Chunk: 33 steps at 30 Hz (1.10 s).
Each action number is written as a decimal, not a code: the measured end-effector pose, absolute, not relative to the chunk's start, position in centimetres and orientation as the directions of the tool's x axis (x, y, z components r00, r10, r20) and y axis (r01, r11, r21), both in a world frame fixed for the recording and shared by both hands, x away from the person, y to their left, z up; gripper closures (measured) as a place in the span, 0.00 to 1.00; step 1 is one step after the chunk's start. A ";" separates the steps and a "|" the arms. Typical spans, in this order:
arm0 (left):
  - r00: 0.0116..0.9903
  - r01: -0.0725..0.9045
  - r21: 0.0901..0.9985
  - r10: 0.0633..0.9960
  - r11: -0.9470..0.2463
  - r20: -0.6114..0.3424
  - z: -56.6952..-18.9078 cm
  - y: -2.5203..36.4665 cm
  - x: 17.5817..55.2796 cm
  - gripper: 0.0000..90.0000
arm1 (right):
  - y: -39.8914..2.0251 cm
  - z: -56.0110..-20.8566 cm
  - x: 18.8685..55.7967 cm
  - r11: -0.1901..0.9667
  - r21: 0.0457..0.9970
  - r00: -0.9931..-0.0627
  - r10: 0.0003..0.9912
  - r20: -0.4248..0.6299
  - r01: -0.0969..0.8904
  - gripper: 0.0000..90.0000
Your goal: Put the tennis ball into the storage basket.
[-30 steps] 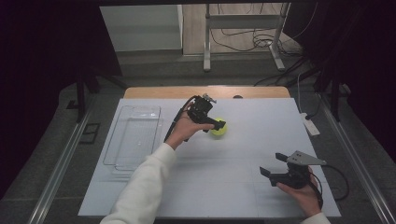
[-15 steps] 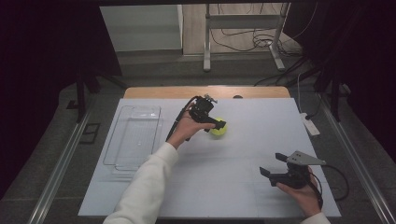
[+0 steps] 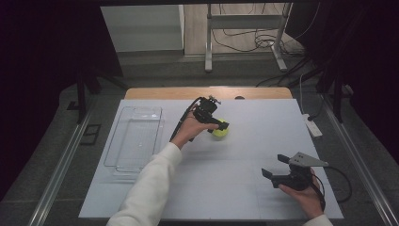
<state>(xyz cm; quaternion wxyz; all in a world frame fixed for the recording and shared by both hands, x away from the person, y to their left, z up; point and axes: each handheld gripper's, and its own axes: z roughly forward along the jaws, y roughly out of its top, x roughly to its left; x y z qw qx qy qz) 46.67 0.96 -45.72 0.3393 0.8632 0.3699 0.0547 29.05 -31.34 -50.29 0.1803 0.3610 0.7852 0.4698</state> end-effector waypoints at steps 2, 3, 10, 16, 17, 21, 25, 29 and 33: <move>0.720 0.603 0.624 0.677 -0.497 -0.156 -45.8 0.9 46.8 0.10 | -31.3 -50.3 29.1 0.298 0.868 -0.675 0.736 0.056 0.397 0.12; 0.720 0.603 0.623 0.677 -0.499 -0.155 -45.8 0.8 46.8 0.10 | -31.3 -50.3 29.1 0.299 0.868 -0.674 0.737 0.055 0.398 0.12; 0.712 0.616 0.608 0.684 -0.501 -0.157 -46.3 0.5 47.2 0.10 | -31.4 -50.3 29.1 0.297 0.868 -0.674 0.736 0.057 0.398 0.12; 0.709 0.622 0.600 0.686 -0.503 -0.160 -46.7 0.1 47.4 0.09 | -31.4 -50.3 29.1 0.296 0.868 -0.674 0.736 0.059 0.399 0.12; 0.709 0.624 0.599 0.687 -0.503 -0.161 -46.7 0.1 47.5 0.09 | -31.4 -50.3 29.1 0.296 0.868 -0.674 0.736 0.059 0.399 0.12; 0.708 0.626 0.595 0.688 -0.504 -0.162 -46.8 0.0 47.6 0.08 | -31.4 -50.4 29.1 0.296 0.867 -0.674 0.737 0.060 0.400 0.12; 0.705 0.631 0.589 0.691 -0.505 -0.162 -47.1 0.0 47.8 0.08 | -31.4 -50.4 29.1 0.297 0.867 -0.674 0.736 0.059 0.400 0.12; 0.700 0.639 0.580 0.695 -0.506 -0.166 -47.5 0.1 48.0 0.08 | -31.4 -50.4 29.1 0.297 0.867 -0.674 0.736 0.059 0.400 0.12; 0.701 0.642 0.572 0.693 -0.511 -0.167 -47.9 -0.1 48.1 0.08 | -31.4 -50.4 29.1 0.298 0.867 -0.675 0.735 0.058 0.399 0.12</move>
